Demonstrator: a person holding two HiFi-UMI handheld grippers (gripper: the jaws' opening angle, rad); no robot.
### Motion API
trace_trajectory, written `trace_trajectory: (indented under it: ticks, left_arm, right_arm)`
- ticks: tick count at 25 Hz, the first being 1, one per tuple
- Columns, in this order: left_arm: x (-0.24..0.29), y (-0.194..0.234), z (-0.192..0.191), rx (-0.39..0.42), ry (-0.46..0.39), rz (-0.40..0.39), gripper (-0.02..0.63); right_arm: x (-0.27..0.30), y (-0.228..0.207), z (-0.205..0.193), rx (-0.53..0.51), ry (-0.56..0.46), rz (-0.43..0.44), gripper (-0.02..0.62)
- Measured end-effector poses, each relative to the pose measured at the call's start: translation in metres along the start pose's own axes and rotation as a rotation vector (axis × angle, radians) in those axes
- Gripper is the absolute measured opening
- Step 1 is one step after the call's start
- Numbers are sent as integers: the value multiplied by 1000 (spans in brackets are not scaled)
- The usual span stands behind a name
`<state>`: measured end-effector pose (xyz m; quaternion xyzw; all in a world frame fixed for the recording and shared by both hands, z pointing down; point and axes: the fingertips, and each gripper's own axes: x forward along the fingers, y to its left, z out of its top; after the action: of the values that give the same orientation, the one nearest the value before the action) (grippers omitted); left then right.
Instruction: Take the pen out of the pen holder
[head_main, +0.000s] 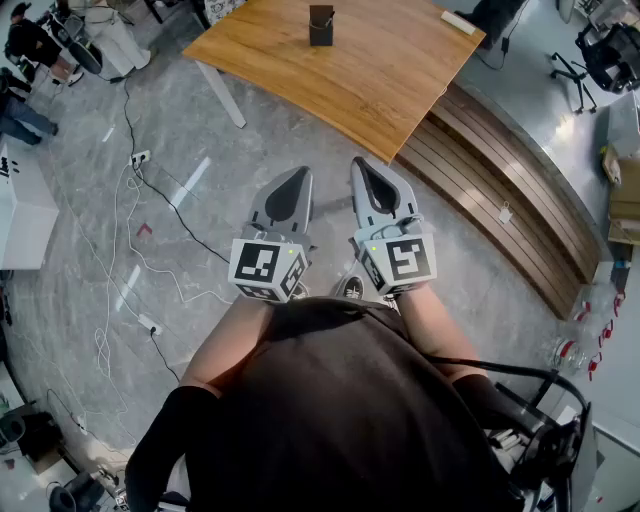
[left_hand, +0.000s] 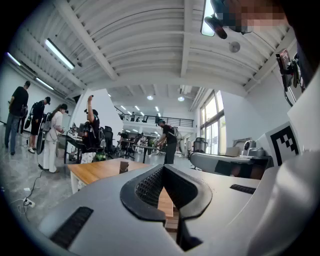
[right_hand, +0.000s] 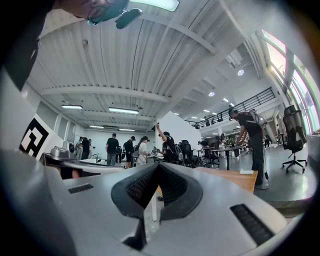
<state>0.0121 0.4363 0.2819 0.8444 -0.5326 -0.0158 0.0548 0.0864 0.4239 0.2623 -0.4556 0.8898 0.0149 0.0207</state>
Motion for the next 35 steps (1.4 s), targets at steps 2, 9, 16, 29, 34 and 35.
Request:
trace_trajectory:
  ticks: [2,9,16,29,34,35]
  left_arm:
    - [4,0,-1,-5,3,-1,1]
    - [14,1,-5,-13,17,-6,1]
    - [23,2,-11,-26,29,-3,1]
    - [37,-4,-15,-31,2,106,2]
    - [49,12,-17,-37,10,143,1]
    - [52,17,-19,-37,13,146,2]
  right_arm:
    - [2,-3,0,0,0,-1,14]
    - [6,-11,-2,-1,1,-7,14]
    - [7,-21,-10,42,12,-2,14]
    - [3,-50,-11,49,9,73,14]
    - [20,-65,-24,67,34,69,14]
    - [25,-67,-27,66,39,66,14]
